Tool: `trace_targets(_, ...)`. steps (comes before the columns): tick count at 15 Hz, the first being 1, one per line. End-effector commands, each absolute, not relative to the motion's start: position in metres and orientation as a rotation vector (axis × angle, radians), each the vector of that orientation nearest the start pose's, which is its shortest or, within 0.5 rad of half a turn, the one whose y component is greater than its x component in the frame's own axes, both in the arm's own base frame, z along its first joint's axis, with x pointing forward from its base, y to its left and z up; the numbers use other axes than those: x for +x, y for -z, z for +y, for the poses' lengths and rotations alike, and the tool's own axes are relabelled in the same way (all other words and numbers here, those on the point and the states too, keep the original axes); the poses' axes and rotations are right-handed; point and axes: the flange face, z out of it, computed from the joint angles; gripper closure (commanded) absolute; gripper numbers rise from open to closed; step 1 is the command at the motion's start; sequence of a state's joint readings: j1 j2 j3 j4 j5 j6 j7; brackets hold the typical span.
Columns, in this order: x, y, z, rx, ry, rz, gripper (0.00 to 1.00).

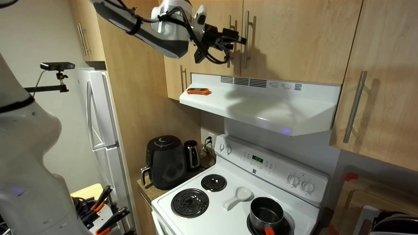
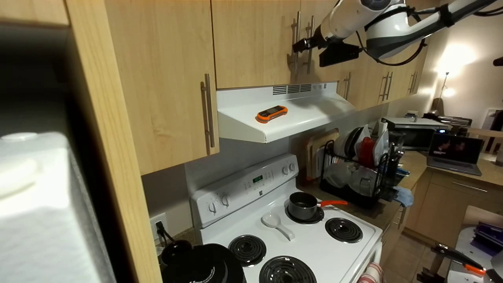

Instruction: Open the right door of the top cabinet.

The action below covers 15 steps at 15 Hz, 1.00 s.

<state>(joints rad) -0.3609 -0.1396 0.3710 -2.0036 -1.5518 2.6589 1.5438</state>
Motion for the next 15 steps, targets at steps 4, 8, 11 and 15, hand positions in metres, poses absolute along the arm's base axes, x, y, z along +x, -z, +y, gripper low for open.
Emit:
trace_targets(4,0.575,-0.554,0.028,-2.902,2.169,0.577,0.0)
trace_targets(8,0.572,-0.553,0.029,-2.907,2.19,0.602,0.0)
trace_targets(11,0.565,-0.551,0.035,-2.916,2.171,0.609,0.0)
trace_targets(15,0.564,-0.555,0.042,-2.928,2.142,0.571,0.0)
